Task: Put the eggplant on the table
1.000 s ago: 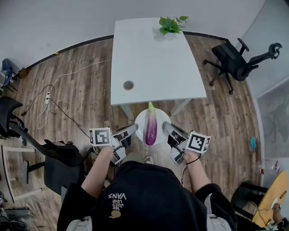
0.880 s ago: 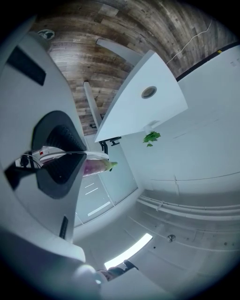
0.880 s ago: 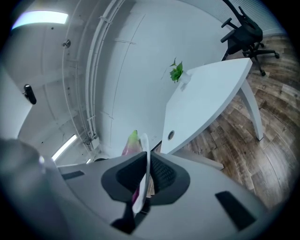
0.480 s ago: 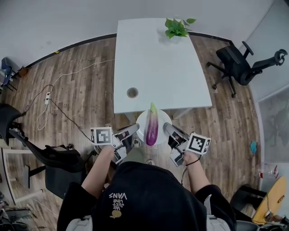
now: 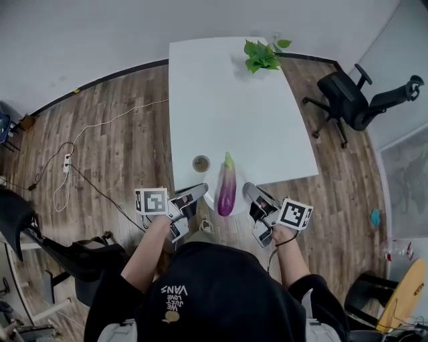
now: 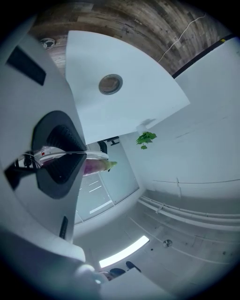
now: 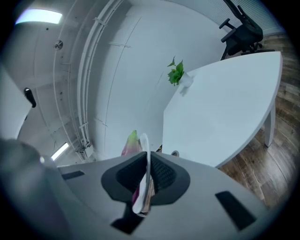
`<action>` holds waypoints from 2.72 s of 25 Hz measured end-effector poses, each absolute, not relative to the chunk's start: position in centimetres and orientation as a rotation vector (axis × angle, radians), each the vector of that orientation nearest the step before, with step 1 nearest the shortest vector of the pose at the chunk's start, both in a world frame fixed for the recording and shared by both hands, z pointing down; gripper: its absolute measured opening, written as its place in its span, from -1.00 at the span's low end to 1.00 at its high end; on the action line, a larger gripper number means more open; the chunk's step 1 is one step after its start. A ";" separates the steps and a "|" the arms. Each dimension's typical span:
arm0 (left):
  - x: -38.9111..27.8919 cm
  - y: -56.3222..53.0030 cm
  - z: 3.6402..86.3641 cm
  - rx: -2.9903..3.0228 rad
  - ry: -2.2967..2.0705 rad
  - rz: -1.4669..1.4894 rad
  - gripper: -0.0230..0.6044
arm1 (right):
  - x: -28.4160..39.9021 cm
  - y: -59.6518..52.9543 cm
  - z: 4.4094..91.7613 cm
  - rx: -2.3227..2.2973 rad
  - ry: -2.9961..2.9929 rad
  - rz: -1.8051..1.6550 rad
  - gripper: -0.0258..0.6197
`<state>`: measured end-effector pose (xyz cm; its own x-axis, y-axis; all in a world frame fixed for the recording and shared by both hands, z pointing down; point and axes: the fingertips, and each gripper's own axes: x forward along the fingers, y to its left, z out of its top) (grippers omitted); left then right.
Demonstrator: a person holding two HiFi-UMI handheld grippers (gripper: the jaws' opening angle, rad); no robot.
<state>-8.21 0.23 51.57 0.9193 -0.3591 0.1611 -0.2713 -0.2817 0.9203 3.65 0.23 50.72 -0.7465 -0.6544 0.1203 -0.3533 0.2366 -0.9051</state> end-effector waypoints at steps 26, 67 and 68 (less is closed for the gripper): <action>-7.1 -14.7 52.0 1.876 -0.487 -0.113 -0.85 | 5.2 -14.5 50.8 -0.948 2.235 -1.539 -0.82; -4.6 -32.7 60.5 1.788 -0.572 -0.061 -0.85 | 7.5 -32.8 60.6 -1.013 2.293 -1.689 -0.82; -4.6 -32.8 60.7 1.782 -0.574 -0.055 -0.85 | 7.5 -32.9 60.9 -1.015 2.292 -1.699 -0.82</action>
<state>-4.58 -32.82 60.75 0.8770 -0.4061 0.2566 -0.3504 -0.1753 0.9200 7.50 -32.94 60.87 -0.7695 -0.5694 0.2894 -0.4424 0.1484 -0.8844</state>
